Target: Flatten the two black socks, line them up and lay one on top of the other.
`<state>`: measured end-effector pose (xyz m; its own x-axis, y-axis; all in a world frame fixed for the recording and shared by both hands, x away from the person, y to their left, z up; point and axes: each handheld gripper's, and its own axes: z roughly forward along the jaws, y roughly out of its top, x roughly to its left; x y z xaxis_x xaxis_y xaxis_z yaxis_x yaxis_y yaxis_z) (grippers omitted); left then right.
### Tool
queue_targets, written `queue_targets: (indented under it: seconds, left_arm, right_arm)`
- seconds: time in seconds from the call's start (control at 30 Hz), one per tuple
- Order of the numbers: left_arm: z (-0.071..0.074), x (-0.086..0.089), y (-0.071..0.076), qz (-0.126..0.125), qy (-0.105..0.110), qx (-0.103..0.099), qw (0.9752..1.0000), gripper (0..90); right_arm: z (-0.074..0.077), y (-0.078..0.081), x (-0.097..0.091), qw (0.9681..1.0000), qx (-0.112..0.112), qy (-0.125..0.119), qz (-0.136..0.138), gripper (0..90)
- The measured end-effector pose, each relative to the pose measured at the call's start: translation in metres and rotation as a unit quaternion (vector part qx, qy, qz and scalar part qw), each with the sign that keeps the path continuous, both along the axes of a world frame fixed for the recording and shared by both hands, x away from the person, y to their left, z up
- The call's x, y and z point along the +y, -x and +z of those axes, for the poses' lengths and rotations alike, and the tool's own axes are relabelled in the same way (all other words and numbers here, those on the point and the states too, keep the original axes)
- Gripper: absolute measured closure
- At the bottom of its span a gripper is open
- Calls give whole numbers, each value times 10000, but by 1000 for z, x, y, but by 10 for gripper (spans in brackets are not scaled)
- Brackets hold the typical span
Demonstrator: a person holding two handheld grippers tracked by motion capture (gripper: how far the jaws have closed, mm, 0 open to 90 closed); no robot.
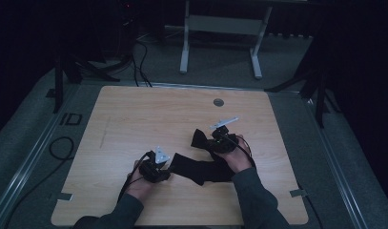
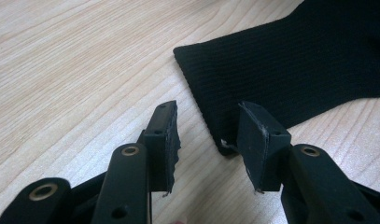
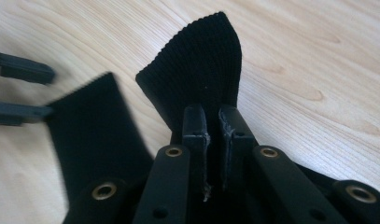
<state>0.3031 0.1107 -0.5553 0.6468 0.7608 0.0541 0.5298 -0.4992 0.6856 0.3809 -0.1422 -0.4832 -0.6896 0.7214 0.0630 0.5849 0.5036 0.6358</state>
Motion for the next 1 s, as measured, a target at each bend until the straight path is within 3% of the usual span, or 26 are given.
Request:
queue_targets:
  seconds: [0.23, 0.37, 0.5, 0.73, 1.0]
  left_arm:
    - [0, -1, 1, -18, 9, -5, 10000, 588]
    - [0, -1, 1, -17, 6, -10, 10000, 588]
    - [0, -1, 1, -12, 18, -8, 10000, 587]
    - [-1, -2, 2, -22, 32, 1, 10000, 590]
    - [-1, -4, 2, -27, 44, -5, 10000, 589]
  right_arm:
    - [14, 26, 11, 9999, -83, -87, 81, 825]
    - [15, 36, 17, 9999, -78, -85, 120, 825]
    - [5, 44, 27, 9996, 35, 19, 264, 825]
    - [-16, 49, 40, 9992, 326, -108, 191, 824]
    - [-18, 54, 47, 9992, 374, -111, 100, 824]
